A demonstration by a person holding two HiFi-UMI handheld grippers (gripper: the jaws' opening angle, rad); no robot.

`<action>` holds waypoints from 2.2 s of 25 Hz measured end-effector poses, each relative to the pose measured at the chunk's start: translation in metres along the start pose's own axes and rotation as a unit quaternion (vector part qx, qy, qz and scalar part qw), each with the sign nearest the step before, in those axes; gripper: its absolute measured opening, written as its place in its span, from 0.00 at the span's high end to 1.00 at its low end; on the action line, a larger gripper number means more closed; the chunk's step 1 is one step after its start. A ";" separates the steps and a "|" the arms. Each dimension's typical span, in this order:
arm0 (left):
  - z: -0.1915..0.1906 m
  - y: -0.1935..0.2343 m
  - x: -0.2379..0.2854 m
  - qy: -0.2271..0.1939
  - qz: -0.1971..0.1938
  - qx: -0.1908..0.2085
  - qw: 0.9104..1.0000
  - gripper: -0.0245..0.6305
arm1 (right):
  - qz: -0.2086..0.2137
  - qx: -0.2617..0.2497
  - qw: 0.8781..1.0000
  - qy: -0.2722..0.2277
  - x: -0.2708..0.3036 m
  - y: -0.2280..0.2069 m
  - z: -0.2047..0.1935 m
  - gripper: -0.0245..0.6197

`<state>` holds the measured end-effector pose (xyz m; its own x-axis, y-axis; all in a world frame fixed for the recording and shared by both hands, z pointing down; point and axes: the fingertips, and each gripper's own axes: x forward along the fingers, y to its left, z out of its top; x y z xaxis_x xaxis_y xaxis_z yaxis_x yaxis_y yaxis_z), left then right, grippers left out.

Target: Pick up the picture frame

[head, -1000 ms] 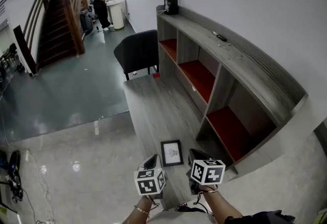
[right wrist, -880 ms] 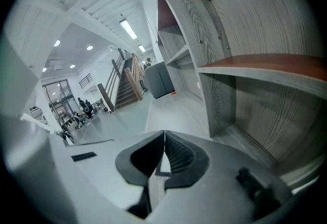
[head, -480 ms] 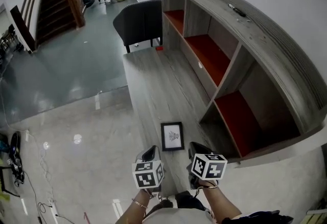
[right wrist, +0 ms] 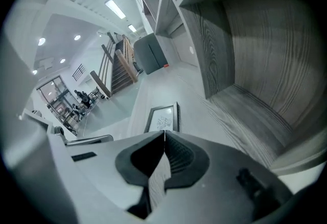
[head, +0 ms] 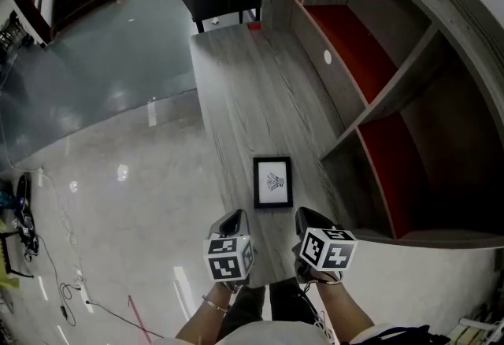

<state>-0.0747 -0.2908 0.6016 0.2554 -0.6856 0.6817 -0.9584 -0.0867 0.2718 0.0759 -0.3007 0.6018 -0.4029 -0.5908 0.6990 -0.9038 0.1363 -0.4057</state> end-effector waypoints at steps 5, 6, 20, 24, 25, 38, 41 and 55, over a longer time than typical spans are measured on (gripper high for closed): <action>-0.027 0.008 0.020 0.022 0.003 -0.013 1.000 0.94 | -0.004 0.010 1.000 0.019 0.019 -0.014 -0.026 0.91; -0.032 0.009 0.024 0.025 0.003 -0.017 1.000 0.94 | -0.004 0.012 1.000 0.023 0.023 -0.017 -0.032 0.91; -0.053 0.010 0.044 0.041 0.005 -0.025 0.999 0.94 | -0.005 0.009 0.999 0.040 0.041 -0.024 -0.044 0.91; -0.049 0.009 0.046 0.038 0.003 -0.023 0.999 0.94 | 0.003 0.008 0.999 0.039 0.043 -0.022 -0.044 0.91; -0.049 0.008 0.046 0.038 0.001 -0.024 0.999 0.94 | 0.005 0.006 0.999 0.038 0.043 -0.021 -0.043 0.91; -0.036 -0.002 0.053 0.034 -0.022 -0.019 0.999 0.84 | 0.009 -0.008 1.000 0.025 0.052 -0.021 -0.033 0.89; -0.034 -0.001 0.056 0.035 -0.025 -0.021 0.999 0.78 | 0.007 -0.007 1.000 0.023 0.053 -0.022 -0.030 0.82; -0.024 -0.003 0.072 0.040 -0.030 -0.018 0.999 0.74 | 0.005 -0.021 0.999 0.023 0.064 -0.025 -0.018 0.78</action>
<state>-0.0502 -0.3225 0.6661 0.3236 -0.6197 0.7151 -0.9362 -0.1000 0.3370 0.0703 -0.3276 0.6679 -0.4170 -0.5516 0.7224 -0.9047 0.1753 -0.3884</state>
